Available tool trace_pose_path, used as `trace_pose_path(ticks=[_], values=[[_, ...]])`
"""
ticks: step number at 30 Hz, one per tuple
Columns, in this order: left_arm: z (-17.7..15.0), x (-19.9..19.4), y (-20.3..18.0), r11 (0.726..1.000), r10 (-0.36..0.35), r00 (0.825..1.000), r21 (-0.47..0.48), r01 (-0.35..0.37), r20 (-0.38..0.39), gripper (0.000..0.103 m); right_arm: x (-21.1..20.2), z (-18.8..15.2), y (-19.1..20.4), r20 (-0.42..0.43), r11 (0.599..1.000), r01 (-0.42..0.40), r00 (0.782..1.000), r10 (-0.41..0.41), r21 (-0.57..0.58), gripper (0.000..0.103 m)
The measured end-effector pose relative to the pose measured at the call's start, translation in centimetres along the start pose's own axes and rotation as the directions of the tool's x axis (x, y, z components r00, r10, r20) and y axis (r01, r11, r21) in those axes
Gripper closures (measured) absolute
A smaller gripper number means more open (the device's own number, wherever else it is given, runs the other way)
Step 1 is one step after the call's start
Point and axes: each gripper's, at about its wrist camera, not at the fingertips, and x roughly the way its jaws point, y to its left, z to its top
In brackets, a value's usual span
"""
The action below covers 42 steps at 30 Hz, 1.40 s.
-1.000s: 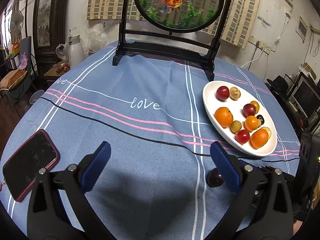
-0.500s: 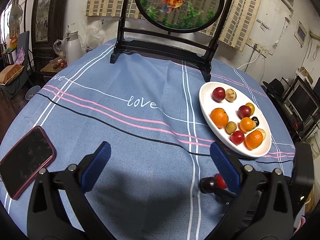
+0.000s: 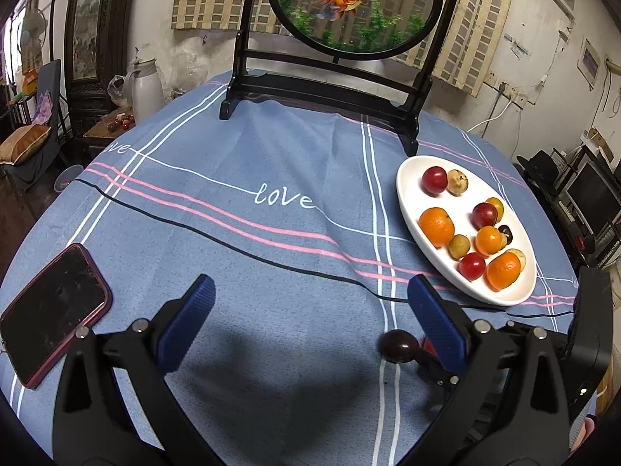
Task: Organize fruits
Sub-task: 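Move both grippers back toward the last plum and red tomato, then grasp the red tomato with the right gripper while the left grasps the dark plum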
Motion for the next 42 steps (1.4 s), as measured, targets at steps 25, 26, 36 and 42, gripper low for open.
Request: trace_pose_path(ticks=[25,26,36,42], values=[[-5.6,3.9,-7.9,0.916,-0.087,0.979,0.371,0.152,-0.187,0.043,-6.3,-5.6,-6.5,0.077,0.947,-0.016,0.997,-0.009,0.319,0.073],[-5.7,4.0,-8.0,0.915,-0.083,0.979,0.376,0.148,-0.184,0.044,-6.2,-5.6,-6.6,0.077,0.947,-0.019,0.997,-0.006,0.321,0.073],[-5.6,4.4,-7.8,0.921,-0.053,0.985,0.374,0.111,-0.162,0.069,-6.2,-5.4,-6.2,0.073,0.953,-0.012,0.997,-0.011,0.304,0.073],[-5.6,4.5,-7.7,0.921,-0.06,0.986,0.372,0.115,-0.158,0.071,-5.9,-5.4,-6.1,0.062,0.953,-0.002,0.998,-0.018,0.302,0.073]])
